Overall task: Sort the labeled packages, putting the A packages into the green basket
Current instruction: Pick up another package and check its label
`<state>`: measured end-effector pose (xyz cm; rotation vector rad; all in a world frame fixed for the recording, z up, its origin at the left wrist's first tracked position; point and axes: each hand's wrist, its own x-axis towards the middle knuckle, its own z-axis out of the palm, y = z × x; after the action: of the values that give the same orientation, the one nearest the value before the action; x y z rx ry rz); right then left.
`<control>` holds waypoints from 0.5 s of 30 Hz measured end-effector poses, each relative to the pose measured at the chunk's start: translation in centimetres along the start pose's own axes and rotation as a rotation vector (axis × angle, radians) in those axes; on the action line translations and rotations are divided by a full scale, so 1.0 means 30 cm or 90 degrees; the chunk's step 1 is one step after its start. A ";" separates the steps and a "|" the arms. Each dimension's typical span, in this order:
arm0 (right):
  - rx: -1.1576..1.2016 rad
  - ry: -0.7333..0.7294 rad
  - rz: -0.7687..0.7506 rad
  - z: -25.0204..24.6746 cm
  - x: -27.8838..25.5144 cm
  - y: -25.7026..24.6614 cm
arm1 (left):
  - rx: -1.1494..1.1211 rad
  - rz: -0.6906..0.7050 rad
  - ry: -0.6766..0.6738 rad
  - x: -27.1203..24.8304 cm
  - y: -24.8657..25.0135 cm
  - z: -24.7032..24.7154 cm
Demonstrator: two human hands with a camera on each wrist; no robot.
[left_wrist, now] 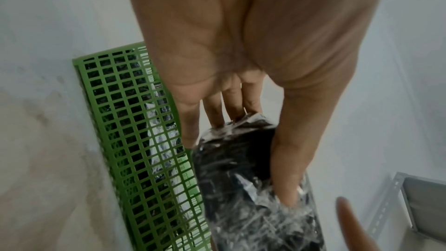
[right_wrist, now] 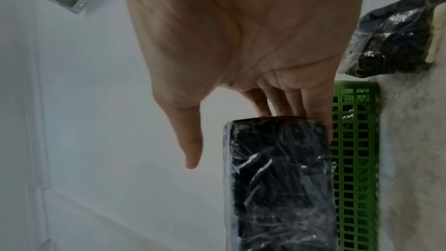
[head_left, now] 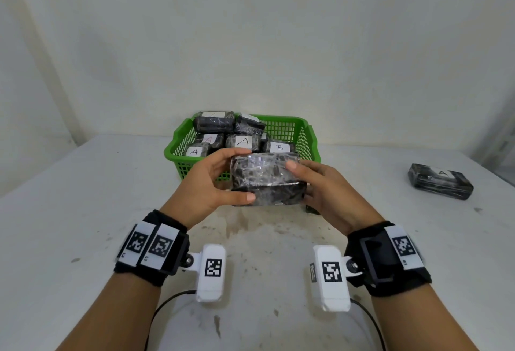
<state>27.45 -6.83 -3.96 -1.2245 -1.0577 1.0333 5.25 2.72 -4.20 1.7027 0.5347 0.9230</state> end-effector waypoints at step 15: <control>-0.105 0.033 -0.001 -0.001 0.008 0.028 | -0.012 -0.095 -0.014 -0.005 0.007 0.025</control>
<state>27.49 -6.54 -4.79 -1.3752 -1.1205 0.9217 5.75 2.09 -4.16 1.6304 0.6275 0.8000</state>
